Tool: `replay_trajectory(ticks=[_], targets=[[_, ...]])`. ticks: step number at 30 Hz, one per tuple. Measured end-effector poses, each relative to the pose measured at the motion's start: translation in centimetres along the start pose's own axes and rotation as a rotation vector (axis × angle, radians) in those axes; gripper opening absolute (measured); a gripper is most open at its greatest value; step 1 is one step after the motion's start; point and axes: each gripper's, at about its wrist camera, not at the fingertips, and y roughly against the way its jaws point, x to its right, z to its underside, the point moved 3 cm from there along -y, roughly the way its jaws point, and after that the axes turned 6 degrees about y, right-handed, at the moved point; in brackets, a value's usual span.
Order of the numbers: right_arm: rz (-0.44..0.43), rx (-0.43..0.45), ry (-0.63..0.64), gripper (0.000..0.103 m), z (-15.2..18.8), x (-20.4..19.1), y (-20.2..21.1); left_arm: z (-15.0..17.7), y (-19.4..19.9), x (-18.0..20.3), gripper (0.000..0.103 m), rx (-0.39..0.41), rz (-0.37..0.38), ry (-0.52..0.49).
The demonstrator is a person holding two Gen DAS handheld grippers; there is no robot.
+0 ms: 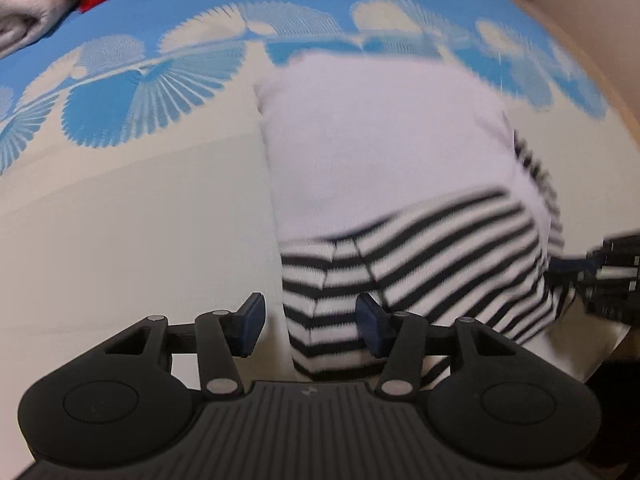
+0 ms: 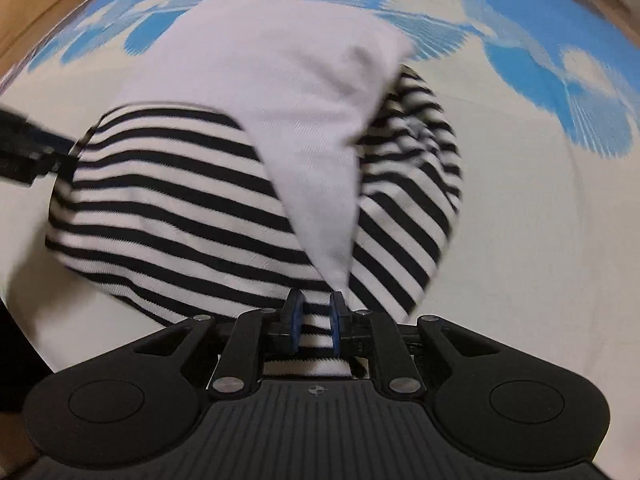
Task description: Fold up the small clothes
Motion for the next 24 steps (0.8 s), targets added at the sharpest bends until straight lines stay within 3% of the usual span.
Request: replay_trajectory(ticks=[3, 4, 6, 8, 11, 13, 15, 18, 20, 22, 24], targets=[[-0.033, 0.084, -0.001, 0.014, -0.2, 0.0, 1.9, -0.1, 0.6, -0.4, 0.056, 0.015, 0.018, 0.006], [-0.038, 0.075, -0.011, 0.014, -0.1, 0.2, 1.7, 0.2, -0.4, -0.6, 0.059, -0.032, -0.025, -0.007], [0.035, -0.022, 0.027, 0.014, 0.9, 0.4, -0.1, 1.1, -1.5, -0.8, 0.062, -0.092, -0.070, -0.031], [0.085, -0.082, 0.080, 0.014, 1.5, 0.2, -1.1, 1.3, -0.3, -0.6, 0.062, -0.053, -0.066, -0.046], [0.099, 0.017, -0.001, 0.018, 0.7, 0.3, 1.5, 1.3, 1.8, -0.6, 0.068, 0.032, -0.088, -0.026], [0.127, 0.118, -0.089, 0.039, 0.3, 0.4, 4.2, 1.6, 3.9, -0.5, 0.086, 0.109, -0.113, -0.006], [0.167, 0.210, -0.144, 0.054, 0.3, 0.0, 6.5, 1.9, 5.9, -0.3, 0.091, 0.170, -0.118, 0.004], [0.191, 0.324, -0.186, 0.063, 0.6, -0.5, 10.0, 2.4, 8.9, 0.1, 0.093, 0.236, -0.153, 0.055], [0.205, 0.376, -0.211, 0.074, 0.9, -1.2, 11.4, 3.3, 10.5, 0.5, 0.103, 0.255, -0.146, 0.084], [0.224, 0.426, -0.248, 0.084, 1.9, -1.8, 13.1, 4.3, 12.1, 1.0, 0.102, 0.286, -0.152, 0.096], [0.233, 0.460, -0.289, 0.086, 2.8, -2.3, 14.6, 5.3, 13.7, 1.7, 0.102, 0.314, -0.167, 0.091]])
